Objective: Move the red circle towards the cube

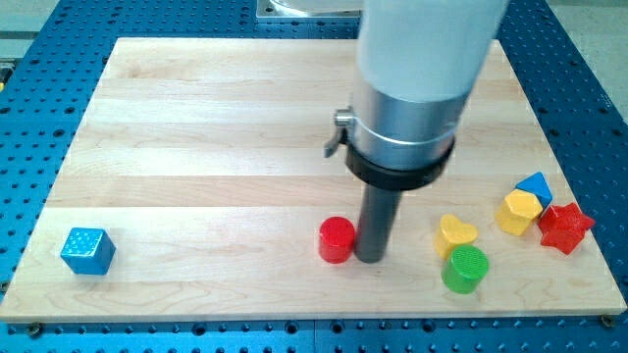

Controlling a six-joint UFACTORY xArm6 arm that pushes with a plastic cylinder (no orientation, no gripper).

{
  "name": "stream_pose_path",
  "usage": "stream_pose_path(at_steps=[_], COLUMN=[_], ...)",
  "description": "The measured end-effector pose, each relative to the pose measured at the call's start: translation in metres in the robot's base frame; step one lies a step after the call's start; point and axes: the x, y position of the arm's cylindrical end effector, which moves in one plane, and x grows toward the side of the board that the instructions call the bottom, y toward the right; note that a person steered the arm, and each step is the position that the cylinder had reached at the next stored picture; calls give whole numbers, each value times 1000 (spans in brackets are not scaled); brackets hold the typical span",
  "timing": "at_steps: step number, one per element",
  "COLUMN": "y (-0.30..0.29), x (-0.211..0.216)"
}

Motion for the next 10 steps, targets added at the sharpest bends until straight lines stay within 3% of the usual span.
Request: stream_pose_path(at_steps=[3, 4, 6, 8, 10], y=[-129, -148, -113, -198, -182], x=[-18, -18, 10, -10, -11])
